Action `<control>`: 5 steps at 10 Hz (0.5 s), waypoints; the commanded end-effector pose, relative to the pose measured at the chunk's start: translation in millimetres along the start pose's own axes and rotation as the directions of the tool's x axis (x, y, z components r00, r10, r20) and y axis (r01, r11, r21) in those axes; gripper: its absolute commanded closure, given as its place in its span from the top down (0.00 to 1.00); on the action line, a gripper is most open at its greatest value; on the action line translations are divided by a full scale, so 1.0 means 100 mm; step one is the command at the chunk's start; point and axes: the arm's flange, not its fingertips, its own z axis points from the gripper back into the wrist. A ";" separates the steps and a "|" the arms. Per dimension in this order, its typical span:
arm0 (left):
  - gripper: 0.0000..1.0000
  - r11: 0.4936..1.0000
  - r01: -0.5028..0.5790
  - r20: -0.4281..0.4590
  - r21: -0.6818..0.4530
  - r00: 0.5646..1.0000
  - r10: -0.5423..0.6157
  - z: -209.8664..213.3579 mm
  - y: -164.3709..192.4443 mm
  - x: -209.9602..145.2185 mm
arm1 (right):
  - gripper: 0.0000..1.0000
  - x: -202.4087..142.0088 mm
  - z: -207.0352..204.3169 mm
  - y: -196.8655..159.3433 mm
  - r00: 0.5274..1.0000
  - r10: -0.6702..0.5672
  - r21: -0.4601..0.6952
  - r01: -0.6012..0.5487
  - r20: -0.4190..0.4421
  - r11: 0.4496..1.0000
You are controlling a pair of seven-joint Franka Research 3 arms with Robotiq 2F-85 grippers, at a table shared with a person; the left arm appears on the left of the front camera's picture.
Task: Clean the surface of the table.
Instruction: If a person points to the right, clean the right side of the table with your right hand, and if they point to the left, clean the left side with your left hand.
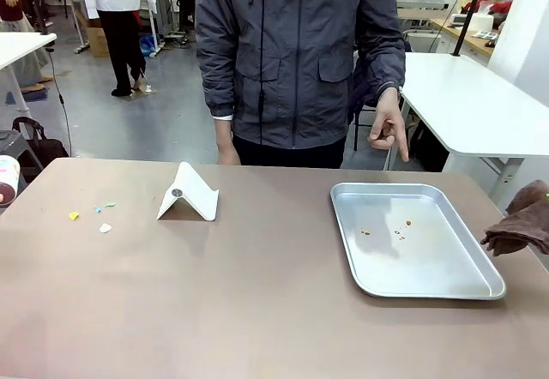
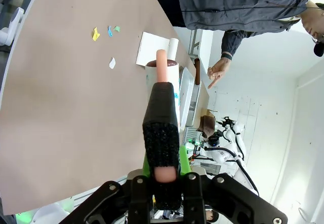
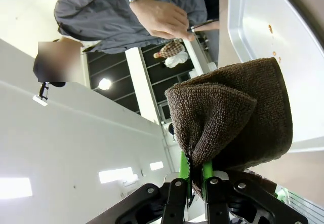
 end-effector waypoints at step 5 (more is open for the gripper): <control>0.00 1.000 -0.003 -0.002 -0.013 1.000 0.003 0.03 -0.02 -0.02 | 0.11 0.02 -0.17 0.09 0.999 0.044 -0.124 -0.040 0.028 0.991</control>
